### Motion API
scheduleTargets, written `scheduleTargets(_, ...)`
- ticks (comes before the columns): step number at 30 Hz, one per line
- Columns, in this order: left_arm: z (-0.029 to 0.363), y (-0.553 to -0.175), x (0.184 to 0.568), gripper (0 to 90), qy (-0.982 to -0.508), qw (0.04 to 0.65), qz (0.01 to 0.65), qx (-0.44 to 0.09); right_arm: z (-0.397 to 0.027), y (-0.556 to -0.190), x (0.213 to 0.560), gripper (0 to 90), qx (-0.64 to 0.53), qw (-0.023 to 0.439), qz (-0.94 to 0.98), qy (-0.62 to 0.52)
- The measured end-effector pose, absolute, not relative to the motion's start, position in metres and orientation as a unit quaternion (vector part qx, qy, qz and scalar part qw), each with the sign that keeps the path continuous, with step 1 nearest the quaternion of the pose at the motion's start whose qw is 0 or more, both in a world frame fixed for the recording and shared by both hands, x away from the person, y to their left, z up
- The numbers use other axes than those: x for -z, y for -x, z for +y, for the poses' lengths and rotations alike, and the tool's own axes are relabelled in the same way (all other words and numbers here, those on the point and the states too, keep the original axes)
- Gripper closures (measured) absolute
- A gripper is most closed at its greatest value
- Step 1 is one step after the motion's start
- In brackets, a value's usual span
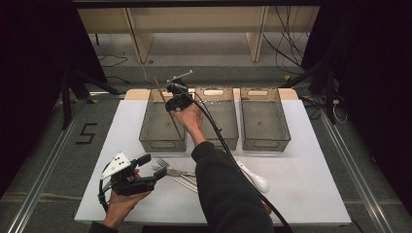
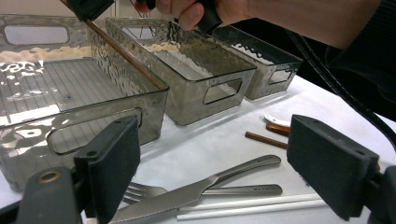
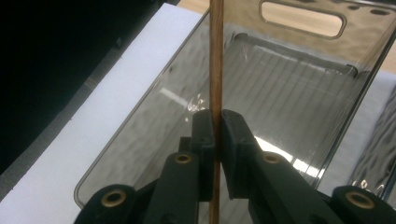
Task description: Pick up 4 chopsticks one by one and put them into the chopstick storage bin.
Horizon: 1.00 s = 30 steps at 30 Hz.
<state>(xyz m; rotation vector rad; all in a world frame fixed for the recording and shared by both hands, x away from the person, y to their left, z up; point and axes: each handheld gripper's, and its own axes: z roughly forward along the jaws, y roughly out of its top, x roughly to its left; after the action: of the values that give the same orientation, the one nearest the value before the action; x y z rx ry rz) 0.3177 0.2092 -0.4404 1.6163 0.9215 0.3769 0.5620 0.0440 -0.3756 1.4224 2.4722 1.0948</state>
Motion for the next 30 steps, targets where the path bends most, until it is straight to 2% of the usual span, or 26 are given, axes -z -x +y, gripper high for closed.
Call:
scheduleTargets(2,0.209,-0.318,0.44,17.0,-0.692,0.582,0.394,-0.162,0.045,-0.562,0.378,83.1,-0.353,0.046,0.81,-0.465)
scheduleTargets(3,0.209,-0.318,0.44,17.0,-0.692,0.583,0.394,-0.161,0.045,-0.562,0.378,77.8,-0.352,0.046,0.81,-0.468)
scheduleTargets(4,0.209,-0.318,0.44,17.0,-0.692,0.583,0.394,-0.161,0.045,-0.562,0.378,77.8,-0.352,0.046,0.81,-0.468)
scheduleTargets(5,0.21,-0.318,0.44,17.0,-0.692,0.582,0.394,-0.161,0.045,-0.562,0.379,71.7,-0.347,0.043,0.81,-0.47)
scheduleTargets(8,0.21,-0.318,0.44,17.0,-0.692,0.583,0.394,-0.162,0.044,-0.562,0.378,67.7,-0.347,0.042,0.811,-0.469)
scheduleTargets(9,0.21,-0.318,0.44,17.0,-0.692,0.582,0.395,-0.162,0.041,-0.562,0.376,62.0,-0.351,0.039,0.808,-0.471)
scheduleTargets(12,0.21,-0.318,0.44,17.0,-0.692,0.582,0.395,-0.162,0.039,-0.561,0.374,60.1,-0.352,0.037,0.809,-0.468)
scheduleTargets(21,0.21,-0.318,0.441,17.0,-0.693,0.582,0.395,-0.161,0.019,-0.55,0.361,45.6,-0.369,0.038,0.811,-0.452)
scheduleTargets(30,0.21,-0.318,0.441,17.0,-0.696,0.577,0.395,-0.163,-0.003,-0.529,0.348,37.4,-0.385,0.042,0.814,-0.433)
